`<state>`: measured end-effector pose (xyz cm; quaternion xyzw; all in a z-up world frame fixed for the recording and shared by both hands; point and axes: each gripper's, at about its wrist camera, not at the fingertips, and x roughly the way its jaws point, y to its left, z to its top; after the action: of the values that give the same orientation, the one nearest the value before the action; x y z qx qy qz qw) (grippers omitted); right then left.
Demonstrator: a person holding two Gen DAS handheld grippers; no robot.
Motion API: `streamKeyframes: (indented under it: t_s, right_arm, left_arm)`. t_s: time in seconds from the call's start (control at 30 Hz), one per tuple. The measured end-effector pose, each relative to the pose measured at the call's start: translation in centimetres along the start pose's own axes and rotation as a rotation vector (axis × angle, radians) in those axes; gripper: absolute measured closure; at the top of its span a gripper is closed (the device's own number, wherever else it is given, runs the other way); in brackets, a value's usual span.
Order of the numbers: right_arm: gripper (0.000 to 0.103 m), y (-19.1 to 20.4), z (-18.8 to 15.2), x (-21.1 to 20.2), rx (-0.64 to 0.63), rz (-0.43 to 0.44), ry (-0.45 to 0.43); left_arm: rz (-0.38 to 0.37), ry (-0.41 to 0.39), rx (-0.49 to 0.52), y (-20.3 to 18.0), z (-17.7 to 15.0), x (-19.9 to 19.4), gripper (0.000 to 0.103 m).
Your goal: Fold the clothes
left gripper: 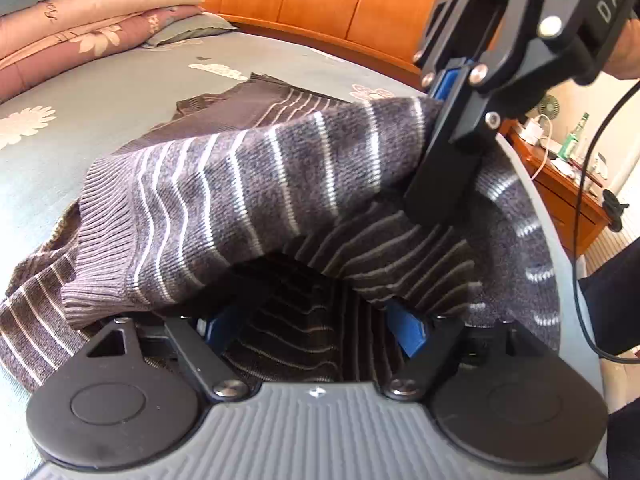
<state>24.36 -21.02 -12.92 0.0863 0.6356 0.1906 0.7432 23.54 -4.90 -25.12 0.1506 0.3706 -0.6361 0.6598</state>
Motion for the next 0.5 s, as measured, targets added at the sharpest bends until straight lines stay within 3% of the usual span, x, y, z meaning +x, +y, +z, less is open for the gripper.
streamKeyframes:
  t_s: [0.07, 0.17, 0.27, 0.33, 0.5]
  right_arm:
    - [0.093, 0.0, 0.1, 0.1, 0.005, 0.010, 0.002]
    - [0.093, -0.2, 0.1, 0.7, 0.015, 0.005, 0.007]
    - [0.093, -0.6, 0.1, 1.2, 0.032, 0.005, 0.004]
    - [0.093, -1.0, 0.0, 1.7, 0.039, 0.002, 0.014]
    - [0.087, -2.0, -0.9, 2.8, 0.033, -0.026, 0.064]
  left_arm:
    - [-0.085, 0.029, 0.005, 0.6, 0.4, 0.1, 0.025]
    - [-0.261, 0.086, -0.097, 2.7, 0.5, 1.5, 0.024]
    - [-0.342, 0.113, -0.165, 4.1, 0.1, 2.9, 0.023]
    - [-0.343, 0.104, -0.187, 4.4, 0.0, 2.9, 0.023]
    - [-0.224, -0.008, -0.241, 4.9, -0.8, -0.3, 0.023]
